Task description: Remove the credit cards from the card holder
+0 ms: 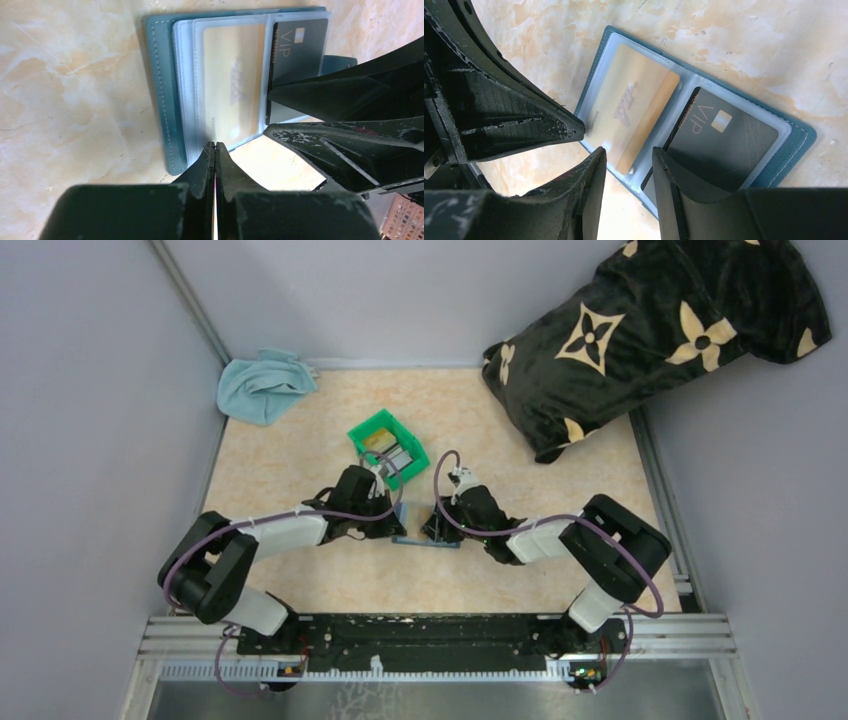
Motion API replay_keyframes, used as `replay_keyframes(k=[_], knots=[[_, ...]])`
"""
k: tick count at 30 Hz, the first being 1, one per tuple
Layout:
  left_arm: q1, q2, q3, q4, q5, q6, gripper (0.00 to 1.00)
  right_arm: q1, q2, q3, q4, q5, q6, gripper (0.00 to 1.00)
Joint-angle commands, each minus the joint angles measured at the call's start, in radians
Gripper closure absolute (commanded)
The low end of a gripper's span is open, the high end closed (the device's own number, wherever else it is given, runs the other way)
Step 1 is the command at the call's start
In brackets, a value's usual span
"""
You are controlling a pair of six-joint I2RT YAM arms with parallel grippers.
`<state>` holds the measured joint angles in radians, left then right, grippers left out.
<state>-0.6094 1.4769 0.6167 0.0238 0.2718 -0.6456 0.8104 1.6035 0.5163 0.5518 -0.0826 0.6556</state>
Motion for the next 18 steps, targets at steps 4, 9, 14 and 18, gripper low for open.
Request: replay_keyframes(k=[4, 9, 14, 18], knots=[[0.018, 0.058, 0.0, 0.01, -0.015, 0.029, 1.0, -0.034, -0.052, -0.025, -0.039, 0.013, -0.018, 0.6], [0.025, 0.086, -0.01, 0.03, -0.007, 0.023, 1.0, -0.04, -0.012, -0.015, -0.029, -0.005, -0.025, 0.6], [0.026, 0.094, -0.018, 0.038, 0.003, 0.025, 1.0, -0.04, 0.039, -0.005, 0.018, -0.048, -0.017, 0.6], [0.026, 0.112, -0.031, 0.079, 0.042, 0.006, 1.0, -0.04, 0.099, 0.018, 0.029, -0.07, -0.02, 0.6]])
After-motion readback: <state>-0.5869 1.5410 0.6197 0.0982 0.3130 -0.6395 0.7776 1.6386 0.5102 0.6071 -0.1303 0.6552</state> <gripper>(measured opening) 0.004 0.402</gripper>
